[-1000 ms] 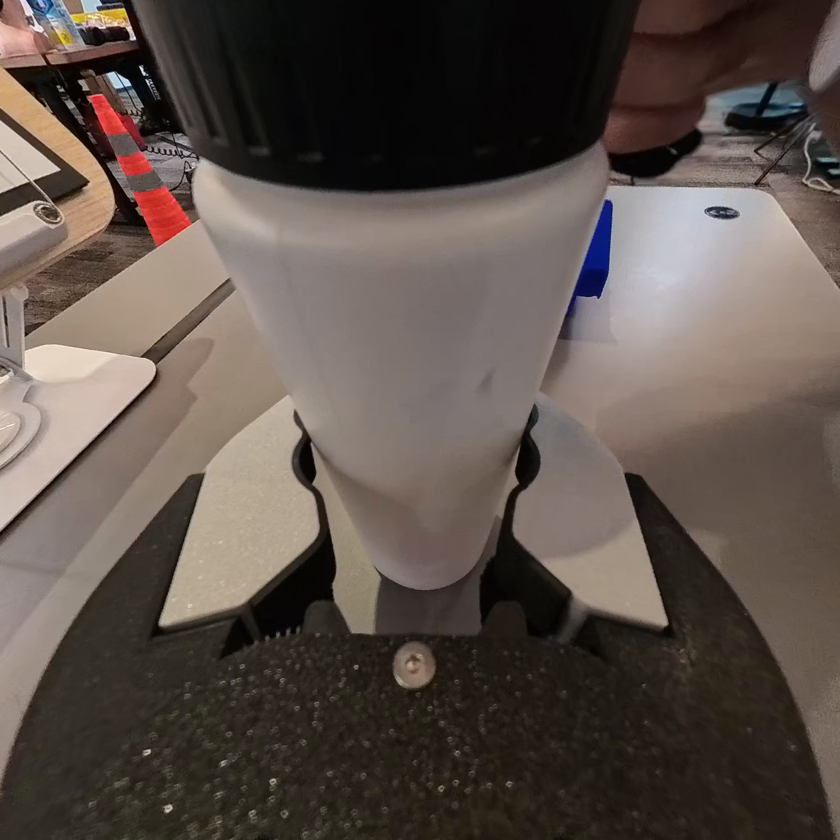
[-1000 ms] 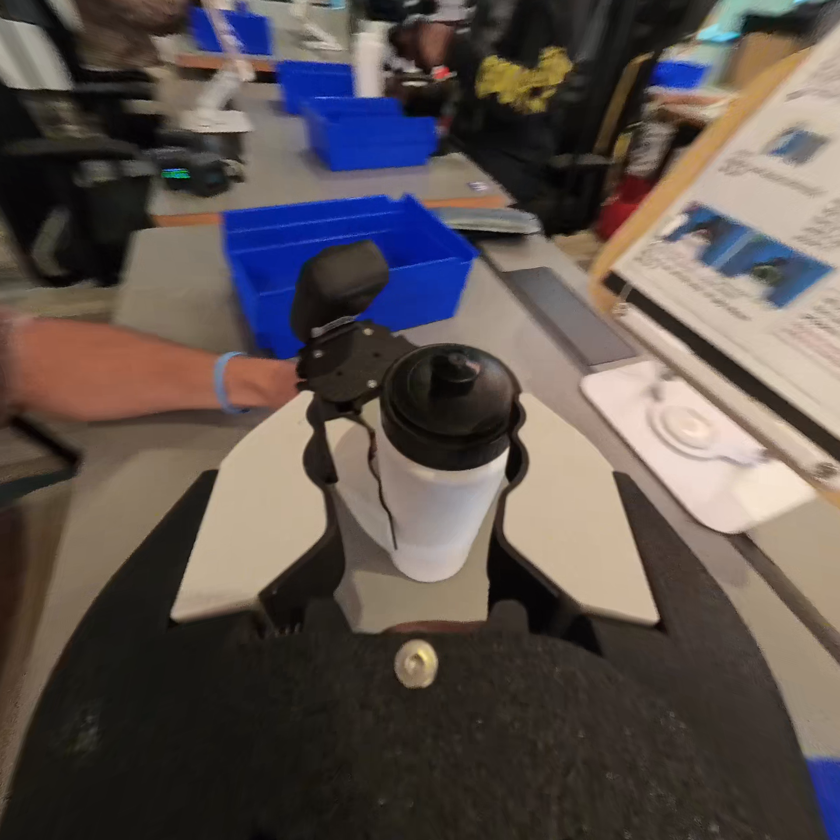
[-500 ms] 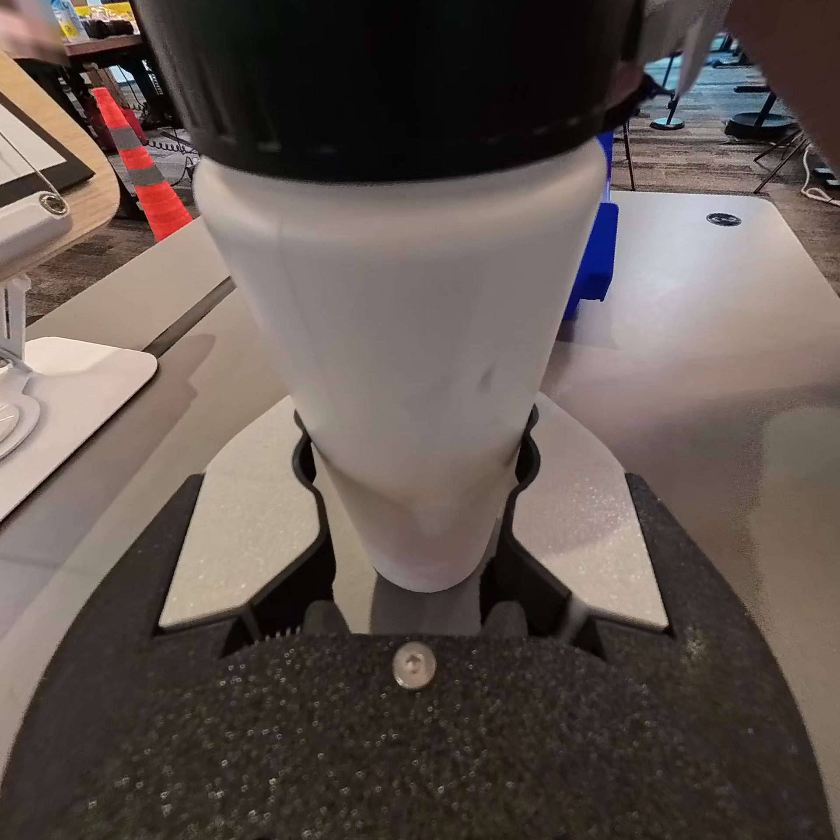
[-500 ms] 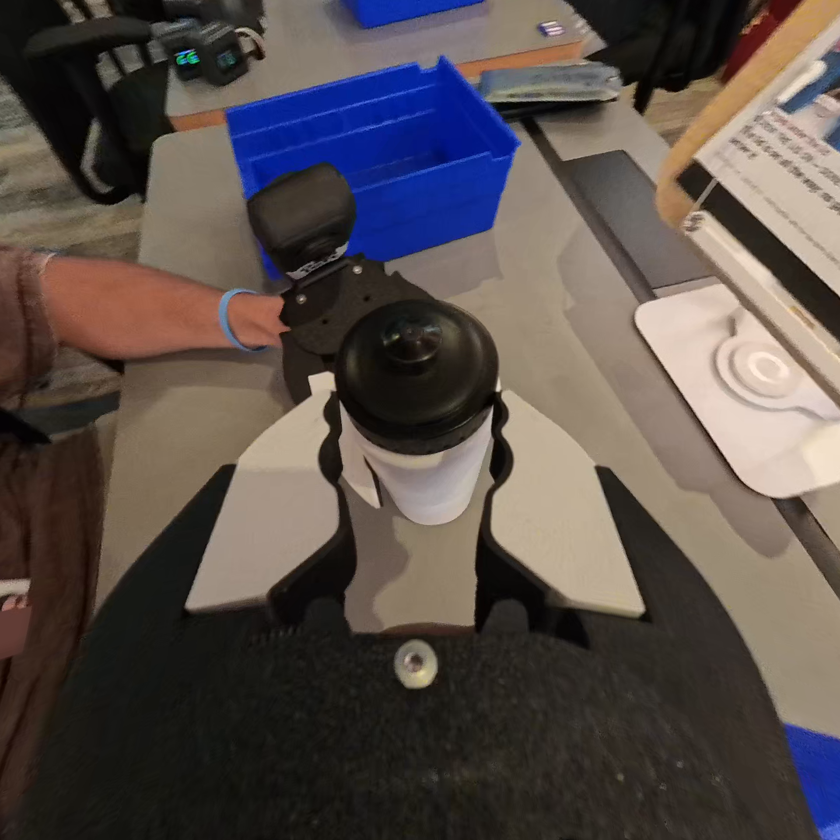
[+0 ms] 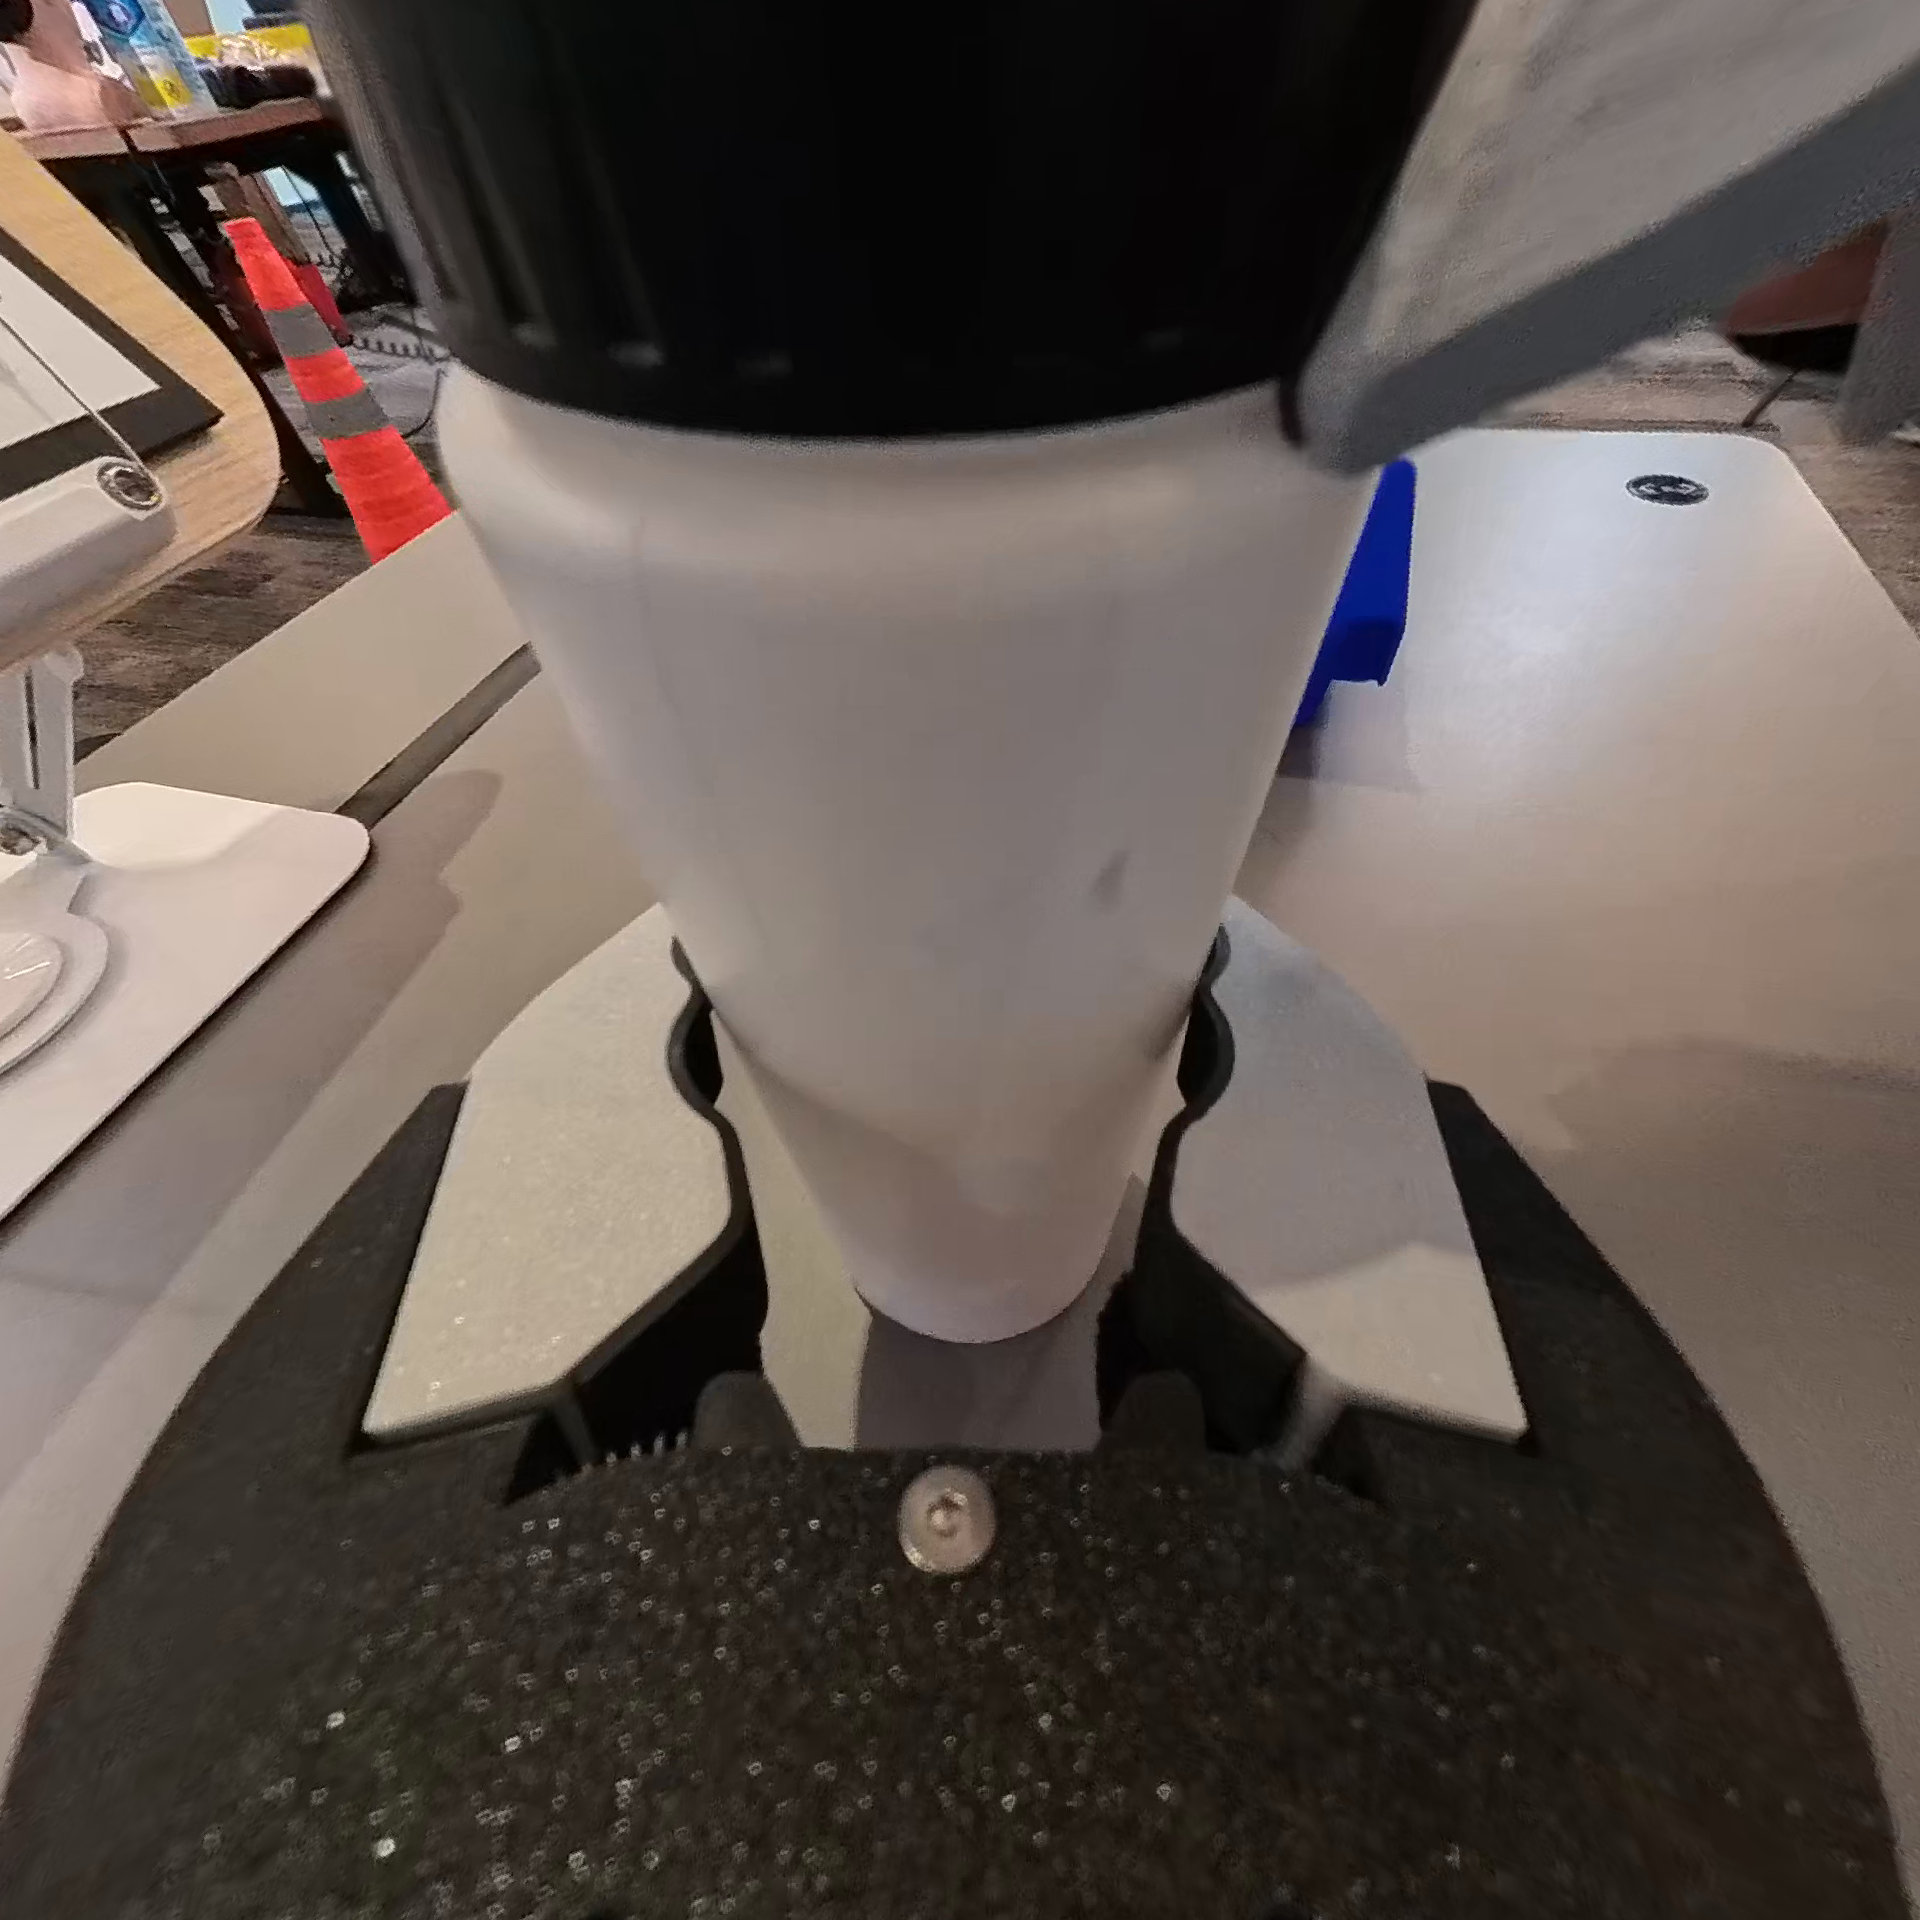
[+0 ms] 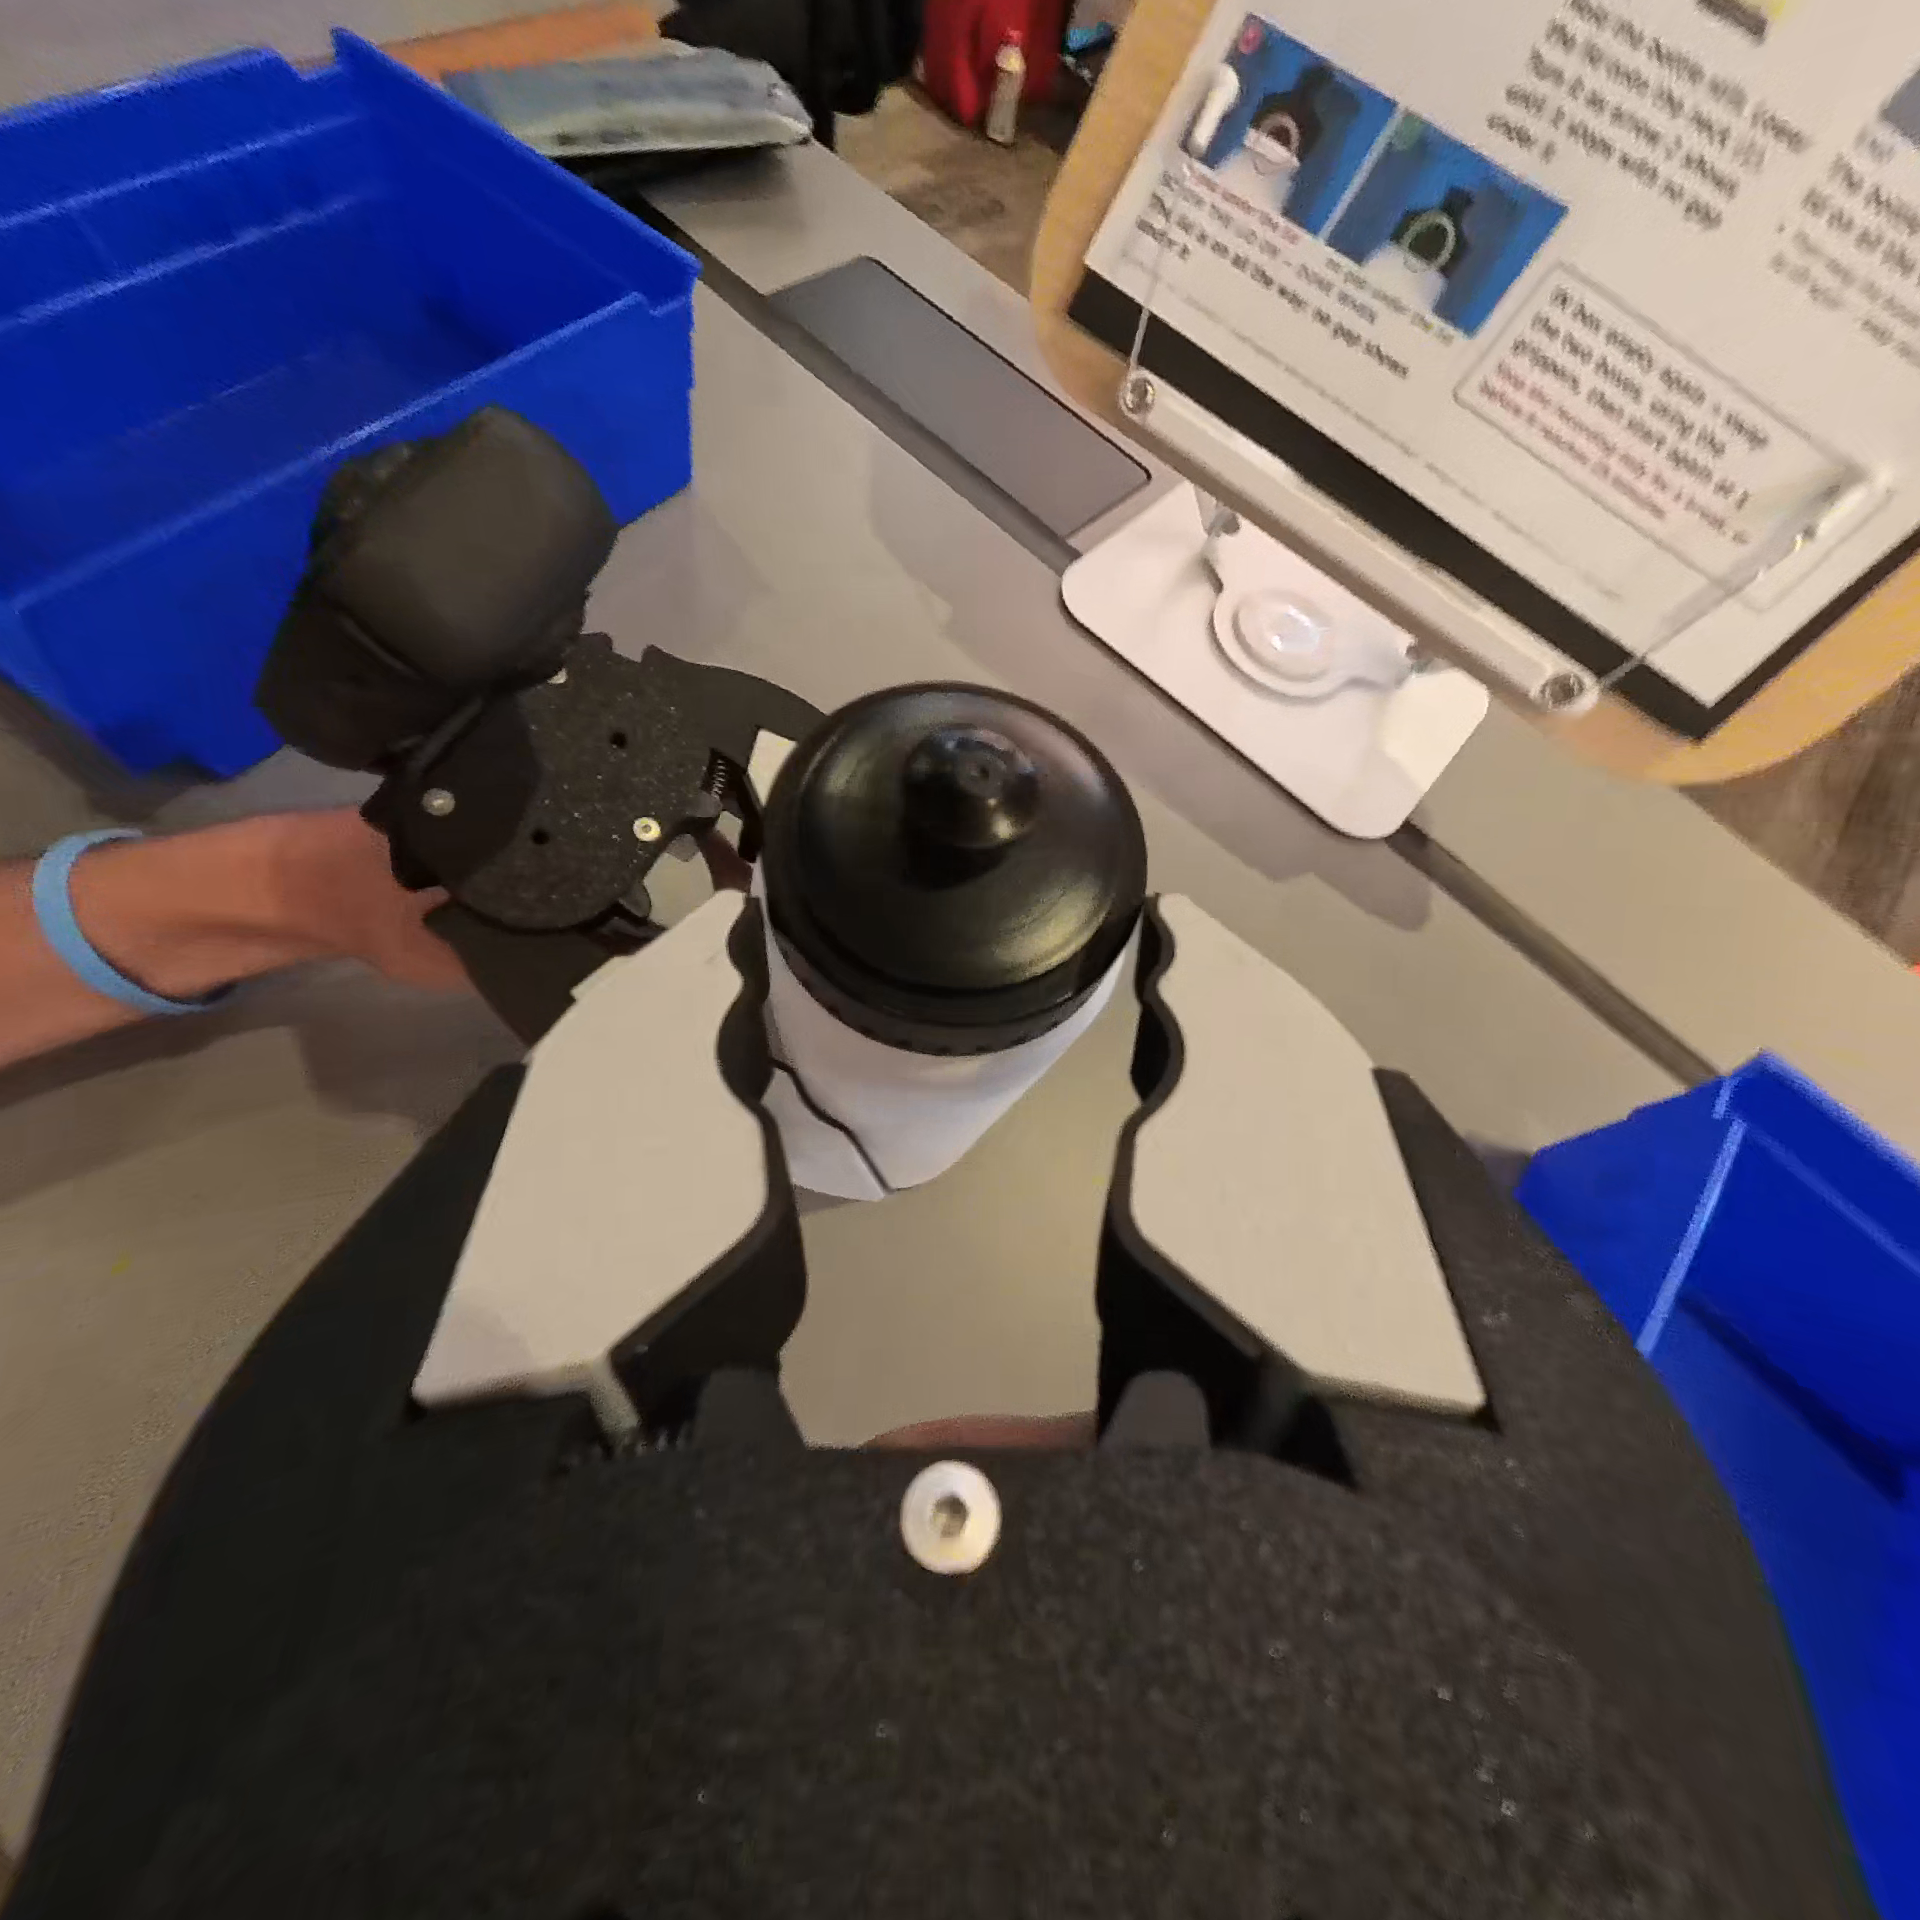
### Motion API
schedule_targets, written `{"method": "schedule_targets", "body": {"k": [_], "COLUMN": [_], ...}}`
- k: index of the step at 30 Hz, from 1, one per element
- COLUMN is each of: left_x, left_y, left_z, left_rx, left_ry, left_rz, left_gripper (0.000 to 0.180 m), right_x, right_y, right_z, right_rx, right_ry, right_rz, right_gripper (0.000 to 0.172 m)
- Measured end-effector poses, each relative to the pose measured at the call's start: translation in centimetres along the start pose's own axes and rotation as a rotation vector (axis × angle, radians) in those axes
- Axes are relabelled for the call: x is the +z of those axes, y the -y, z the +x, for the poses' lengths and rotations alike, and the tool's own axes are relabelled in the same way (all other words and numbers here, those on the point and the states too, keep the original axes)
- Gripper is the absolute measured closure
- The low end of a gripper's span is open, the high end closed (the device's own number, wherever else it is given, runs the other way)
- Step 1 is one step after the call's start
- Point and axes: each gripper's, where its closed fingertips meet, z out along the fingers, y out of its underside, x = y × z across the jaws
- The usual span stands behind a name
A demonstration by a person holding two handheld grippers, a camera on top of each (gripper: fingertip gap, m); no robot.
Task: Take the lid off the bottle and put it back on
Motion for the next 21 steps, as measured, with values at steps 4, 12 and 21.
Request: {"method": "schedule_targets", "body": {"k": [4,12,21], "left_x": [0.0,0.0,-0.1], "left_y": [0.0,0.0,0.0], "left_z": [0.1,0.3,0.3], "left_rx": [-0.001,-0.007,-0.007], "left_ry": [-0.006,-0.018,-0.015], "left_rz": [0.0,0.004,0.004], "left_gripper": [0.093,0.093,0.093], "right_x": [-0.9,-1.2,-1.0], "right_y": [0.7,0.6,0.4], "right_z": [0.4,0.9,0.3], "right_rx": [-0.089,-0.222,-0.176], "right_ry": [0.203,0.683,0.544], "right_rz": [0.076,0.035,-0.043], "right_gripper": [0.093,0.101,0.112]}}
